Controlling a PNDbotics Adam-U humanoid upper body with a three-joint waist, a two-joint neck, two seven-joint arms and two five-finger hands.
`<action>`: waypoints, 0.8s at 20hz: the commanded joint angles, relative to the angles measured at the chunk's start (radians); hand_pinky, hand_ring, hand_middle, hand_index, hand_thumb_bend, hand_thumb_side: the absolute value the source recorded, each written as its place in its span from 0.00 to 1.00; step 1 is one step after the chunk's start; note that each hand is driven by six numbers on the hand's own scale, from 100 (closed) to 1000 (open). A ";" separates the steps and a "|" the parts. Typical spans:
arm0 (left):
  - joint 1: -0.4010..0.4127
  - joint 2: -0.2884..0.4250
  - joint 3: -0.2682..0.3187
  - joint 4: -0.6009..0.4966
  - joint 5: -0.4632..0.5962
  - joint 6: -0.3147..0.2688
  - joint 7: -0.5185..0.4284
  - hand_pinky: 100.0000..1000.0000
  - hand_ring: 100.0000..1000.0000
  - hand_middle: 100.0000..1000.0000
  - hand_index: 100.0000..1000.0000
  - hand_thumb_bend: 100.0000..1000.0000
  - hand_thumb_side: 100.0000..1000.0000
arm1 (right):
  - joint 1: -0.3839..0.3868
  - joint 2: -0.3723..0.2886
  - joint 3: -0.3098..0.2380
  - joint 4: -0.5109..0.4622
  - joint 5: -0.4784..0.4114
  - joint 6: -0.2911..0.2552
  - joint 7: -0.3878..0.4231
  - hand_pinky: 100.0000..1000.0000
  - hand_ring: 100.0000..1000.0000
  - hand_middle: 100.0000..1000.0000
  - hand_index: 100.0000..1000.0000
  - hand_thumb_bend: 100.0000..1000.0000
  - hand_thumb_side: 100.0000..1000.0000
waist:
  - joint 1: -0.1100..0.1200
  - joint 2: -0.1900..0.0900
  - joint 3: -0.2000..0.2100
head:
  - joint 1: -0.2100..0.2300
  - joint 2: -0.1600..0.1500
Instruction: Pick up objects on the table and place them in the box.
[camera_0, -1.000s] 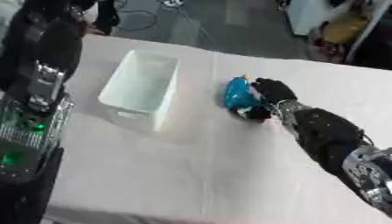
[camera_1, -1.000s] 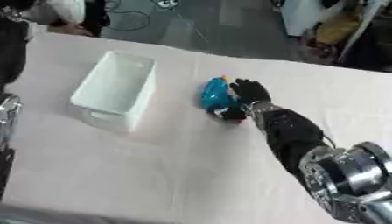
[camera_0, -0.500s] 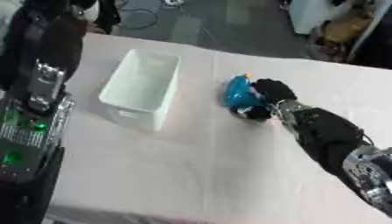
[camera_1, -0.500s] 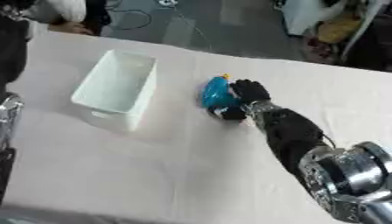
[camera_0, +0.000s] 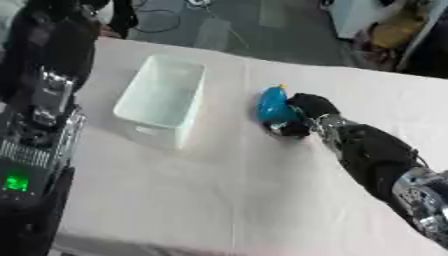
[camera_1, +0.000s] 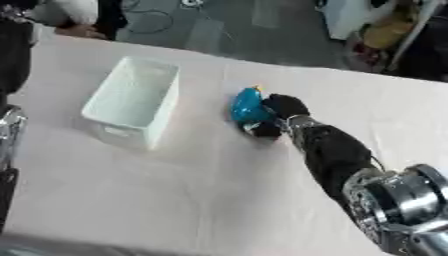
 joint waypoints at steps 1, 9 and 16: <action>-0.021 0.001 0.003 -0.015 0.005 -0.004 0.000 0.79 0.66 0.85 0.85 0.30 1.00 | 0.002 -0.003 -0.003 0.002 -0.055 -0.042 -0.003 0.41 0.49 0.64 0.76 0.54 1.00 | 0.006 -0.006 0.001 | 0.006 -0.018; -0.022 0.001 0.004 -0.015 0.004 -0.004 0.001 0.79 0.66 0.85 0.85 0.30 1.00 | 0.013 0.001 0.016 0.005 -0.107 -0.086 -0.003 0.00 0.19 0.45 0.56 0.45 0.99 | 0.006 -0.005 0.001 | 0.006 -0.022; -0.030 -0.002 0.006 -0.015 0.004 -0.005 0.002 0.78 0.66 0.85 0.85 0.30 1.00 | 0.042 0.009 0.023 0.005 -0.069 -0.149 -0.056 0.00 0.00 0.13 0.16 0.11 0.65 | 0.008 0.003 0.004 | 0.012 -0.031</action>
